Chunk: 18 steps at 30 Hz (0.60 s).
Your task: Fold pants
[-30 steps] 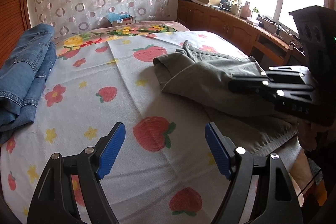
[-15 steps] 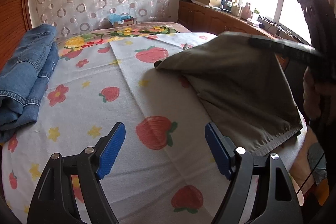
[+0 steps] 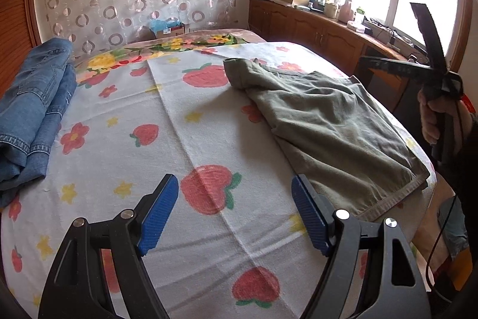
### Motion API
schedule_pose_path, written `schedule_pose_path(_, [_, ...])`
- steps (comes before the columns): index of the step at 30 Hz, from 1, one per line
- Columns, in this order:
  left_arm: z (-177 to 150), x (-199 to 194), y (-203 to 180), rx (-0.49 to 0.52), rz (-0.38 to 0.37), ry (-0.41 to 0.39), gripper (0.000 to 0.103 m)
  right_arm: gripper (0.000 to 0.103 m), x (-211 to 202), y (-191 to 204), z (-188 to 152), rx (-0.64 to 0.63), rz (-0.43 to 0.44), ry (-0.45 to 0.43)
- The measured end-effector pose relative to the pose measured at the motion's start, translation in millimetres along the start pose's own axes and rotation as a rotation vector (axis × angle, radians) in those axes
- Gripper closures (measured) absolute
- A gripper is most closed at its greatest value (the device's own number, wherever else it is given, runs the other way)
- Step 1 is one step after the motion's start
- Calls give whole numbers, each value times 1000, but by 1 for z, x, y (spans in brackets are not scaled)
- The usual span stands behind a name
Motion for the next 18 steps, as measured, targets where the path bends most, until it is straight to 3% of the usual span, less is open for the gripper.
schedule_pose_path(2, [1,3,-5,13,-3,8,24,90,14,-1,-1,-8,30,29])
schedule_pose_path(5, [7,7,-13,39,-11,14,24,78,33,1,-1,-24,49,79])
schedule_pose_path(11, [16,20,-35,85,-36,28,24,78,54,-1,13,-51,88,116])
schedule_pose_path(18, [0,37,-43,101,-47,85,24,83,63,3,13,-79,103,137])
Point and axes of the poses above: each gripper's, at about its wrist camera, not at the fingertips, and x roughly the way its jaws point, y to its left, z to its top, the point moved 8 cm from there along x, roughly the way its jaws point, and after that the axes turned 2 degrees about -y, right-handed, at the moved point
